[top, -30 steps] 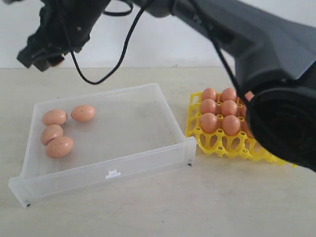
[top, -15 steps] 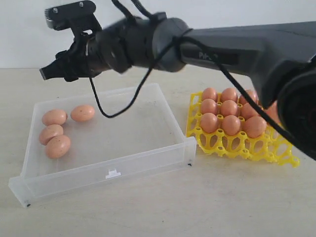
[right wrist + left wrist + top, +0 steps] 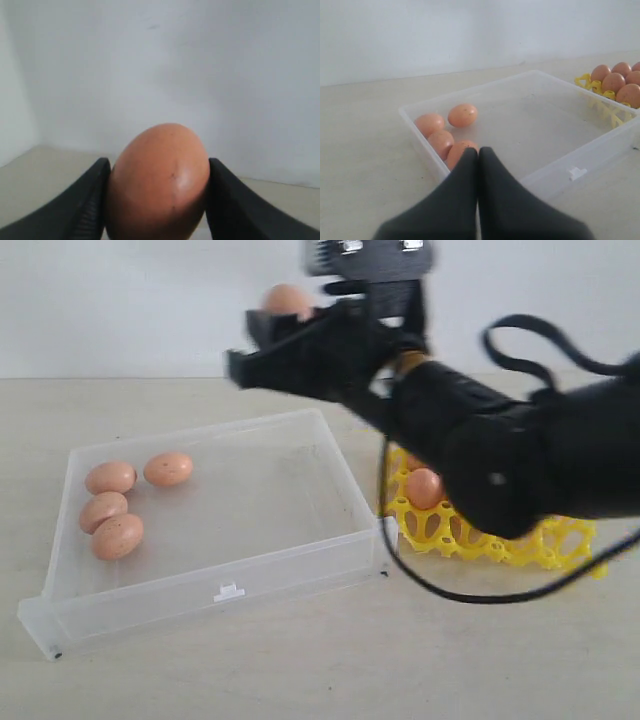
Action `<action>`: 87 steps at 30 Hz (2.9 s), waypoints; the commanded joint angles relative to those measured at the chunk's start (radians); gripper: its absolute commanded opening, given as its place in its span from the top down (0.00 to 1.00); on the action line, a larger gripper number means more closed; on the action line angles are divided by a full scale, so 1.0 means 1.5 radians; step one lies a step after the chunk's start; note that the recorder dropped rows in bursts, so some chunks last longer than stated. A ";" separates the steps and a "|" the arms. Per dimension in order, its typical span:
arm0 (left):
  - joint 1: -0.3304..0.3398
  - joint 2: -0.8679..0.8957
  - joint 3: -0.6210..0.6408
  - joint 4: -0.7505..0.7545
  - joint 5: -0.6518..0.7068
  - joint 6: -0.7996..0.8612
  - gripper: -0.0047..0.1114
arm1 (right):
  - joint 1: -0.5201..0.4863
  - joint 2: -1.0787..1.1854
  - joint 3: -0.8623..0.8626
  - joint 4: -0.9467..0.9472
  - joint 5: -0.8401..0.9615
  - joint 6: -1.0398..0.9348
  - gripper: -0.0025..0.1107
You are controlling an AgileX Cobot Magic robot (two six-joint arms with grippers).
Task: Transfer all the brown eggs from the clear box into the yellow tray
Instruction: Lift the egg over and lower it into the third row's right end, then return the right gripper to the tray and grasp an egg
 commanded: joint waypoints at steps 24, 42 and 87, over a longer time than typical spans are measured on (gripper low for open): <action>0.000 -0.002 -0.002 -0.005 -0.012 0.000 1.00 | -0.716 0.102 0.101 -1.175 -0.058 0.695 0.98; 0.000 -0.002 -0.002 -0.005 -0.012 0.000 1.00 | -0.709 0.157 0.101 -1.062 -0.039 0.575 0.98; 0.000 -0.002 -0.002 -0.005 -0.012 0.000 1.00 | -0.032 0.271 -0.341 -0.727 0.267 0.160 0.98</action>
